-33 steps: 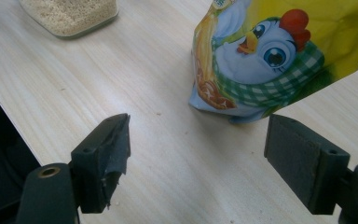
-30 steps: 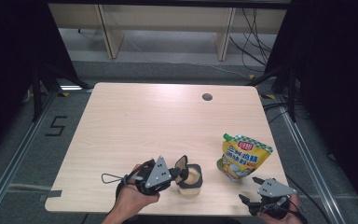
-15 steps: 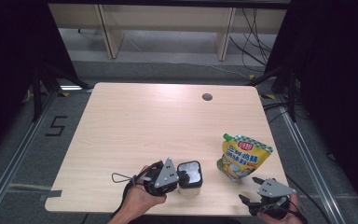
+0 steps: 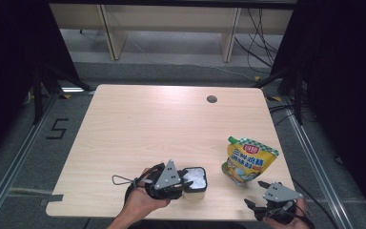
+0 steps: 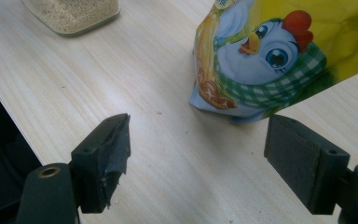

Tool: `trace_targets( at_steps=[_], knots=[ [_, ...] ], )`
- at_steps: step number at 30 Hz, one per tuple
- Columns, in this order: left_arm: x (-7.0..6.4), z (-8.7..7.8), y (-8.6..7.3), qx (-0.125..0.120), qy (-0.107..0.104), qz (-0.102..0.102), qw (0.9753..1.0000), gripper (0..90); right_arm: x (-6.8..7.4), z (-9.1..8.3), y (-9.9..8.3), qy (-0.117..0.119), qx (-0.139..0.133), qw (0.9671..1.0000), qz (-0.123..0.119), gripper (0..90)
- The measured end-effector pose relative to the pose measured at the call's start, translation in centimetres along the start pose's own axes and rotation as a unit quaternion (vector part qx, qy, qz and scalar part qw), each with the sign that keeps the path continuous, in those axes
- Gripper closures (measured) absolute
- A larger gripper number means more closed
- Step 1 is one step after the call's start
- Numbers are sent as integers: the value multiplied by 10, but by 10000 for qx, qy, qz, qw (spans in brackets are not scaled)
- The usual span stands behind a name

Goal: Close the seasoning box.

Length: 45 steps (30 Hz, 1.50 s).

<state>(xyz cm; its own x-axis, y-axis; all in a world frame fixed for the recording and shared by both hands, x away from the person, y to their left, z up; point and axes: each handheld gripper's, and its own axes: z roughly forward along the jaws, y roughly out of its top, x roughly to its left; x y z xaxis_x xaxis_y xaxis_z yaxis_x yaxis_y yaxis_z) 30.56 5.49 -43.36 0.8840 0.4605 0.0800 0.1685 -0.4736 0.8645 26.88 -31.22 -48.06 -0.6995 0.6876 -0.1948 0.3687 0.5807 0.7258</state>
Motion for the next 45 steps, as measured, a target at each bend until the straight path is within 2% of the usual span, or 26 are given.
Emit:
trace_targets(
  at_steps=[2, 4, 6, 9, 13, 14, 17, 18, 20, 24, 26, 28, 29, 30, 32, 33, 37, 38, 39, 41, 43, 44, 45],
  knots=[
    [2, -5, -1, -25, 14, -84, 10000, 491, 1, 0, 0, -5, 21, 10000, 66, 235],
    [3, -9, -2, -33, 63, -99, 9999, 424, 1, 1, 0, -1, 14, 10000, 21, 235],
    [4, -14, -6, -9, 117, -305, 9995, 374, 1, 1, 0, -3, 8, 10000, 10, 235],
    [7, -19, -12, -32, 135, -451, 9989, 331, 1, 0, 0, 1, 1, 10000, 9, 235],
    [8, -24, -22, -43, 216, -565, 9982, 312, 1, 1, 0, 5, 11, 10000, 30, 235],
    [10, -26, -24, -10, 210, -540, 9983, 308, 1, 1, 0, 5, 18, 10000, 29, 235],
    [10, -29, -31, 6, 252, -670, 9974, 296, 2, 1, 0, 43, 40, 10000, 79, 235],
    [10, -30, -33, 48, 246, -698, 9972, 294, 1, 2, 0, 29, 37, 10000, -49, 235],
    [12, -33, -37, 89, 237, -618, 9978, 288, 1, 2, 0, 45, 24, 10000, -63, 235],
    [13, -35, -49, 76, 294, -818, 9962, 278, 1, 2, 0, 47, 7, 10000, -54, 236],
    [13, -37, -55, 150, 288, -736, 9968, 272, 1, 2, 0, 50, 11, 10000, -61, 235],
    [12, -37, -61, 99, 257, -772, 9966, 269, 2, 1, 1, 67, 41, 10000, -31, 235],
    [11, -39, -63, 156, 272, -772, 9965, 268, 2, 2, 0, 56, 16, 9999, -87, 235],
    [10, -38, -65, 118, 284, -858, 9958, 267, 2, 2, 1, 63, 40, 10000, -17, 235],
    [10, -41, -68, 247, 284, -803, 9961, 264, 2, 2, 0, 63, 40, 10000, -42, 235],
    [11, -42, -70, 228, 297, -722, 9967, 263, 2, 2, 0, 62, 41, 10000, -41, 235],
    [8, -43, -75, 242, 316, -890, 9952, 256, 2, 2, 0, 53, 43, 10000, -47, 235],
    [9, -44, -75, 303, 251, -880, 9953, 254, 2, 2, 0, 59, 45, 10000, -48, 235],
    [8, -44, -77, 292, 284, -808, 9959, 252, 3, 2, 0, 77, 56, 10000, -13, 235],
    [5, -43, -80, 325, 266, -870, 9953, 251, 3, 2, 0, 70, 47, 10000, -41, 235],
    [3, -42, -84, 407, 291, -803, 9955, 250, 3, 2, 0, 79, 43, 10000, -20, 235],
    [0, -40, -88, 362, 233, -926, 9948, 248, 3, 3, 0, 76, 45, 9999, -50, 235],
    [-2, -40, -91, 428, 244, -908, 9947, 245, 3, 3, 0, 69, 53, 9999, -85, 235]
  ],
)
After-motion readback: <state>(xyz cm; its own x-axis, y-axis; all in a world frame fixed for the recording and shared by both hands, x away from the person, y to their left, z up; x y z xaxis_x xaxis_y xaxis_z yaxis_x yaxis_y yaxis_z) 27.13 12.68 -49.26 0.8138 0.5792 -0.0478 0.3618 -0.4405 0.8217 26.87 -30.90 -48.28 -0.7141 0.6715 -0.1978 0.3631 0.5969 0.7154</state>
